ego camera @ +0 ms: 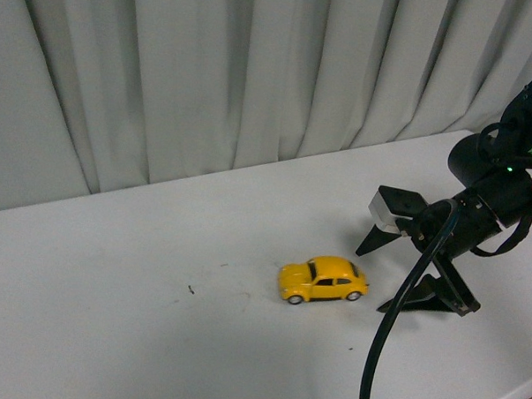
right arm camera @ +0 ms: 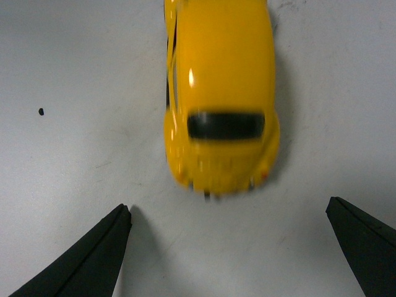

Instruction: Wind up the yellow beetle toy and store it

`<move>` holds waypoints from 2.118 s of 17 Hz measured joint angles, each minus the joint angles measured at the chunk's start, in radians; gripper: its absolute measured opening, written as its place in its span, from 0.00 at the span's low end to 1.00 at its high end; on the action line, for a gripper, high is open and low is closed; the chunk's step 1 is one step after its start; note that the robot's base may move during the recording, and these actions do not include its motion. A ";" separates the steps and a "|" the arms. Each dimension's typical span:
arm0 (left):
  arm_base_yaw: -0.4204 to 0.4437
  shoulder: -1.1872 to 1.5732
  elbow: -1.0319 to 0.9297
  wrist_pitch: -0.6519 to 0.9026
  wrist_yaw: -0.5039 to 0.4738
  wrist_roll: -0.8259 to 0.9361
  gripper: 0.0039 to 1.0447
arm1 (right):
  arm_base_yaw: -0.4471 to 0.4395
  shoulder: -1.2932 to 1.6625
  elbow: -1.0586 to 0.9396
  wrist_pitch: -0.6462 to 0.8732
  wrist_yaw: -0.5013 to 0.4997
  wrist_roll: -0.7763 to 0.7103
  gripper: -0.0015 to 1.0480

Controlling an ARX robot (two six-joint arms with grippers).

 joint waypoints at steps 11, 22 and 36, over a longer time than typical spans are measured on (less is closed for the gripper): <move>0.000 0.000 0.000 0.000 0.000 0.000 0.94 | 0.031 -0.081 -0.021 0.111 -0.109 0.091 0.94; 0.000 0.000 0.000 0.000 0.000 0.000 0.94 | 0.065 -0.352 -0.114 0.299 -0.220 0.315 0.92; 0.000 0.000 0.000 0.000 0.000 0.000 0.94 | 0.451 -2.176 -1.263 0.665 0.753 1.711 0.02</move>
